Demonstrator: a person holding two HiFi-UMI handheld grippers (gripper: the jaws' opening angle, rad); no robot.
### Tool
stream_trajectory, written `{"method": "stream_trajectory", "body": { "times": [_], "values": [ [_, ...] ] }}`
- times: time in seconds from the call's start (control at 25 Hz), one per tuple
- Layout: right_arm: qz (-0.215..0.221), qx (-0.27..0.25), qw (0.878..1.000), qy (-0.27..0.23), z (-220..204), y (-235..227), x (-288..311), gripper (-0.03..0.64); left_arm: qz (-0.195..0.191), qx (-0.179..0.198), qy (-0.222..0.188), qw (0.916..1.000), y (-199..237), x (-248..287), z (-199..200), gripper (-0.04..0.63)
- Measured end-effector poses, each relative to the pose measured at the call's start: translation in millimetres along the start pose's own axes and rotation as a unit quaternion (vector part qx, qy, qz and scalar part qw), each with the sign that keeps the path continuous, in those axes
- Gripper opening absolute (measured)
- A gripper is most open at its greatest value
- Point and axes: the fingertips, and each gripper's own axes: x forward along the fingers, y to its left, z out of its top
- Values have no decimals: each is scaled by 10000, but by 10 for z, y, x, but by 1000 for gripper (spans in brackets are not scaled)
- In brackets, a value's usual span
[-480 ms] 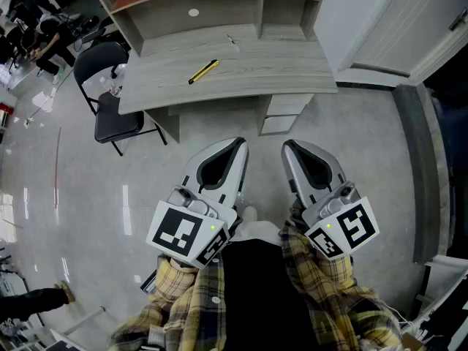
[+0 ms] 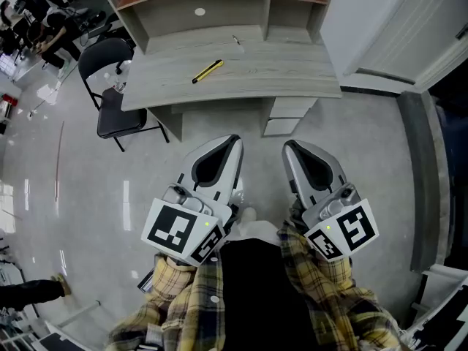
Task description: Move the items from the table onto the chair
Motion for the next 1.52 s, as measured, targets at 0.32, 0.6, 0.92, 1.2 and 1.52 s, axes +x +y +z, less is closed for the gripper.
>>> {"method": "stream_trajectory", "body": {
  "times": [0.32, 0.6, 0.92, 1.2, 1.52],
  "values": [
    [134, 165, 9997, 81, -94, -11, 46, 18, 366, -96, -55, 9993, 201, -89, 1, 3],
    [329, 241, 9989, 230, -174, 10, 335, 18, 647, -155, -57, 9978, 567, -98, 38, 3],
    [368, 271, 9983, 351, -290, 106, 1100, 18, 658, -210, -24, 9976, 1332, -12, 131, 3],
    [133, 283, 9988, 373, -290, 116, 2035, 18, 395, -170, 60, 9991, 2225, 205, 391, 3],
    [-353, 330, 9980, 407, -351, 40, 2899, 18, 110, -96, 322, 9994, 3146, 341, 540, 3]
  ]
}}
